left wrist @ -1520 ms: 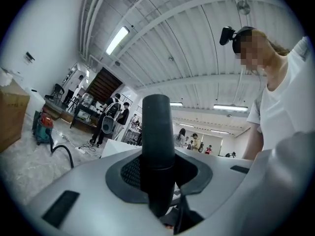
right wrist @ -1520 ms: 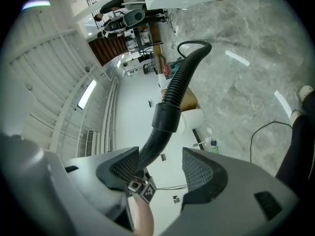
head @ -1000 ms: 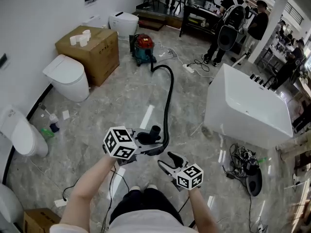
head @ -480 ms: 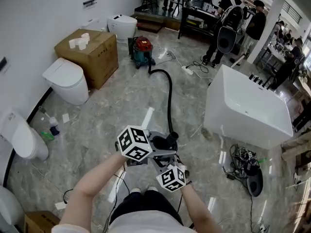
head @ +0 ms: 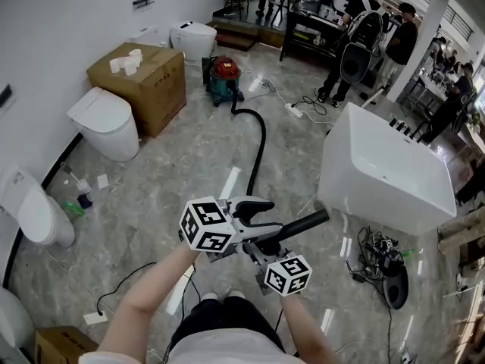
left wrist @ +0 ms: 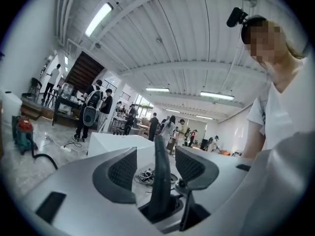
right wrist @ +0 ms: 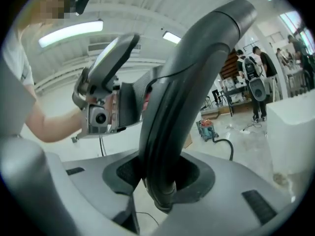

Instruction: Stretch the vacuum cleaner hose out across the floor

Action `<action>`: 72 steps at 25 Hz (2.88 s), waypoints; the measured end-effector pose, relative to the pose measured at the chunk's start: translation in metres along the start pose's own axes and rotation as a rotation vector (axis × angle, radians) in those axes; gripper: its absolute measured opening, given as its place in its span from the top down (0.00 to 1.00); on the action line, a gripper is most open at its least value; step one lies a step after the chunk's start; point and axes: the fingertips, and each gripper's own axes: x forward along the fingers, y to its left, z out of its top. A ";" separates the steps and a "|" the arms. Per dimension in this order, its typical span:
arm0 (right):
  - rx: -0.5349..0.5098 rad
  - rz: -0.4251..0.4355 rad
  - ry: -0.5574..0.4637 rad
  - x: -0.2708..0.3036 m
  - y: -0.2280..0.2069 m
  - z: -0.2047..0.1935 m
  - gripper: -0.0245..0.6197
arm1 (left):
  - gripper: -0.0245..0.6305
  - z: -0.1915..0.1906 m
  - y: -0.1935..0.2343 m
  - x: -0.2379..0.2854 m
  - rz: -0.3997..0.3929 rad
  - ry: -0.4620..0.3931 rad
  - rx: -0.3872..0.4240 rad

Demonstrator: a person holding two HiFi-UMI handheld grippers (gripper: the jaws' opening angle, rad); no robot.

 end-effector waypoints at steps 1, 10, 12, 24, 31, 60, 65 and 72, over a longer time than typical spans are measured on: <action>0.049 0.004 -0.020 -0.004 -0.004 0.003 0.71 | 0.61 -0.002 0.004 -0.007 0.016 0.009 0.009; 0.570 0.110 -0.306 -0.036 -0.024 0.045 0.71 | 0.54 -0.092 0.028 -0.072 0.165 0.132 -0.113; 0.626 0.126 -0.356 -0.042 -0.031 0.056 0.71 | 0.51 -0.117 0.022 -0.079 0.160 0.174 -0.131; 0.962 0.226 -0.505 -0.053 -0.012 0.084 0.69 | 0.47 -0.179 0.026 -0.086 0.264 0.311 0.062; 1.058 0.226 -0.585 -0.071 -0.013 0.092 0.68 | 0.47 -0.165 0.042 -0.086 0.344 0.289 0.174; 1.378 0.077 -0.476 -0.126 -0.020 -0.024 0.56 | 0.72 -0.286 -0.031 -0.088 -0.063 0.816 0.246; 1.418 -0.002 -0.458 -0.154 -0.021 -0.064 0.56 | 0.72 -0.310 -0.036 -0.092 0.012 0.785 0.154; 1.348 0.104 -0.373 -0.192 0.001 -0.086 0.56 | 0.73 -0.294 -0.030 -0.083 0.200 0.609 -0.023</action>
